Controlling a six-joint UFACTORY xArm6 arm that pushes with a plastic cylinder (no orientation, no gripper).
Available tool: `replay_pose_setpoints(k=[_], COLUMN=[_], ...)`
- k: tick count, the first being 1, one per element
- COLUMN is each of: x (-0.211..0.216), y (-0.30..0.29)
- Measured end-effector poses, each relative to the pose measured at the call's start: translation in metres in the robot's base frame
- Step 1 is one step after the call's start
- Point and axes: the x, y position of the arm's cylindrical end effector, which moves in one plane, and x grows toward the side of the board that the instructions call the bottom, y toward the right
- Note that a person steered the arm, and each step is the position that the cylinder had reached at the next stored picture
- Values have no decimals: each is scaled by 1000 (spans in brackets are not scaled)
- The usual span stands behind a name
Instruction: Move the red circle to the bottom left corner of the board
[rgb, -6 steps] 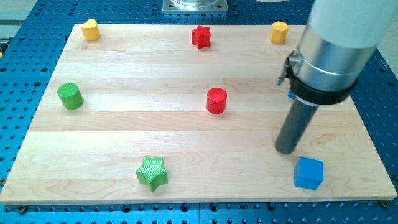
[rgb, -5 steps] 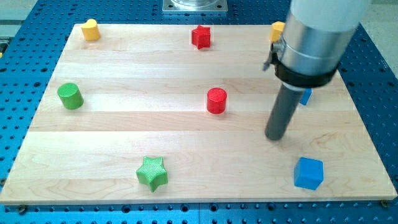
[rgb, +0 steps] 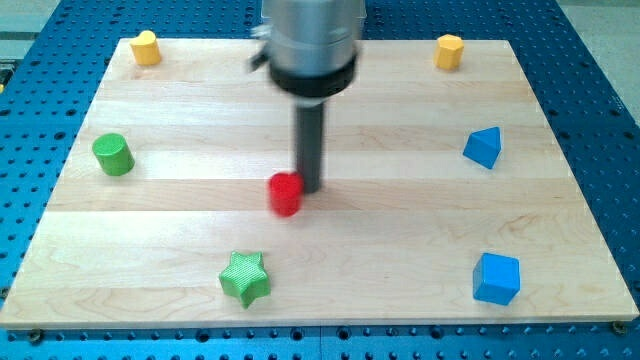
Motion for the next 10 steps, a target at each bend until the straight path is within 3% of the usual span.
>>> replay_pose_setpoints(k=[1, 3, 4, 6, 8, 10], x=[9, 13, 38, 49, 63, 69], y=[-30, 41, -25, -152, -162, -224])
